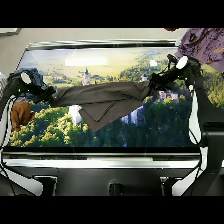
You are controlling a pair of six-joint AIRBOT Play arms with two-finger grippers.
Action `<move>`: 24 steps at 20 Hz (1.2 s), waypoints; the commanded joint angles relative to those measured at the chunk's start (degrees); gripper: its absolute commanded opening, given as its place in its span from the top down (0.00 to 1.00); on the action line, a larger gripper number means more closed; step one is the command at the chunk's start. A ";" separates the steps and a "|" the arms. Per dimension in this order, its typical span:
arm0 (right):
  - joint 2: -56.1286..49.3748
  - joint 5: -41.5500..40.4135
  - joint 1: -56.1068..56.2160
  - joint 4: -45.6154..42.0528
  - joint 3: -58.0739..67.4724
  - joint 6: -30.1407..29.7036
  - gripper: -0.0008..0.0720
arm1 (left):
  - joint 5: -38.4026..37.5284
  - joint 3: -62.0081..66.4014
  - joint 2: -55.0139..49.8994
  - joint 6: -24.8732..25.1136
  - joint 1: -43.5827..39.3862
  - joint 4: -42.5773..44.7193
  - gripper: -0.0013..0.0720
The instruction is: Fold the clothes and pants, and hang the long-sleeved shirts on hangers.
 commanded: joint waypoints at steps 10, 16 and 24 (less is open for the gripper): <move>25.66 3.61 -12.44 15.89 -34.03 -9.79 0.32 | -3.63 -0.02 -0.24 1.53 0.22 0.02 0.96; 27.41 -21.97 5.68 28.92 -57.13 -9.22 0.32 | -3.74 -0.02 -0.24 1.51 0.22 0.02 0.96; 19.26 -38.93 20.44 35.34 -56.61 -4.59 0.30 | -3.72 -0.02 -0.26 1.51 0.22 0.02 0.96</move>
